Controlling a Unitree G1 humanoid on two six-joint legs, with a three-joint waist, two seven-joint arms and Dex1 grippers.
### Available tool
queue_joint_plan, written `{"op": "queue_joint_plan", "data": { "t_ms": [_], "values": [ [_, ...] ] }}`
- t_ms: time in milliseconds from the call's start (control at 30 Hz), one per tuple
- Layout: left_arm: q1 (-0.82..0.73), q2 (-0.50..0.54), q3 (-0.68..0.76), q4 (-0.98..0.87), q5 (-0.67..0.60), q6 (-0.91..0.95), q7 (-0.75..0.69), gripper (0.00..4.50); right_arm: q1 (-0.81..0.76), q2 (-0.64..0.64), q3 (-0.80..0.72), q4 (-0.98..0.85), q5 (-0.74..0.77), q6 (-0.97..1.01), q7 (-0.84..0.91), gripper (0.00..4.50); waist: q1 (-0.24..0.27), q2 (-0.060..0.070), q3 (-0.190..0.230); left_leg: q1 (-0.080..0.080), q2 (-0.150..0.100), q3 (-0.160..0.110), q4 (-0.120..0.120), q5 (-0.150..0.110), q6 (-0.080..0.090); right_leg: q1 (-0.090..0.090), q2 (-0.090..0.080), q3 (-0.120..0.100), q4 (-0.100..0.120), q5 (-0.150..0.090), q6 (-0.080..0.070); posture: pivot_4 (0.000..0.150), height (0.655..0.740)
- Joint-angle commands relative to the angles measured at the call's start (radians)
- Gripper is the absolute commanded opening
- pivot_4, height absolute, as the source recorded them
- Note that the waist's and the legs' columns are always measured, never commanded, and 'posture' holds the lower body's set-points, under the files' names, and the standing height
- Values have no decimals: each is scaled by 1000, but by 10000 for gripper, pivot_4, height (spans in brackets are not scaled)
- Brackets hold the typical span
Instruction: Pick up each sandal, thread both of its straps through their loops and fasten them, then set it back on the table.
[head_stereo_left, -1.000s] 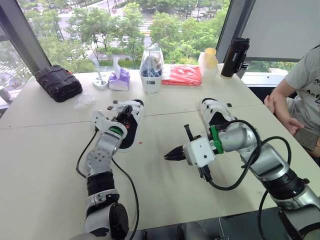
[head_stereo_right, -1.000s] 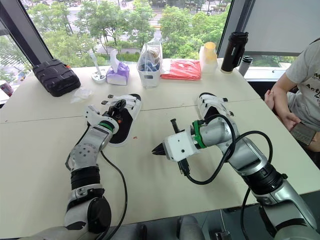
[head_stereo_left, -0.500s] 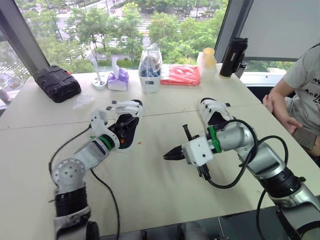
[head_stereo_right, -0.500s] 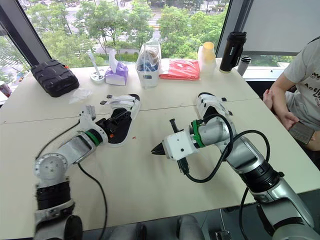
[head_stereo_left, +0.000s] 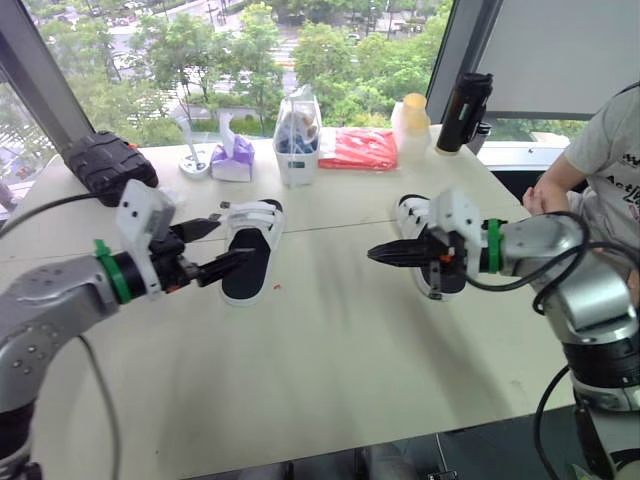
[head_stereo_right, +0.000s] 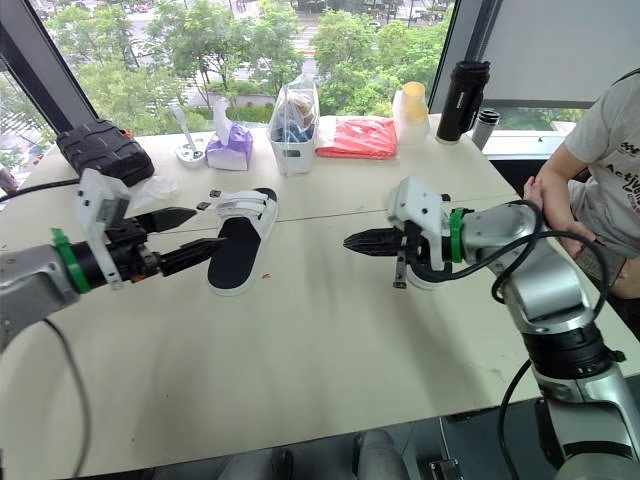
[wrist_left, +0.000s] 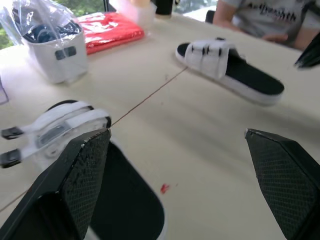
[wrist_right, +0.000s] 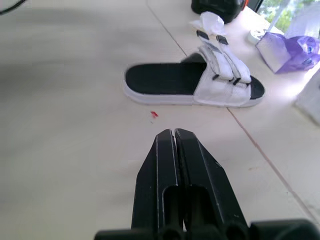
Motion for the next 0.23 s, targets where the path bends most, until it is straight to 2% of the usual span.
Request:
{"op": "queue_joint_plan", "data": {
  "t_ms": [33,233],
  "values": [
    [142,63,138,-45,-18,-2,-188,44520,12,-63,-102,-79,128,125,3,0,-5,2,2,0,0,0,0,-1,1,0,0,0,0,0,0,1500,7400],
    [281,45,261,-81,-76,37,-204,44520,33,-110,-130,-78,168,164,-23,0,-6,2,2,1,4,2,1,-1,2,1,2,0,0,0,0,1500,7400]
  ]
}}
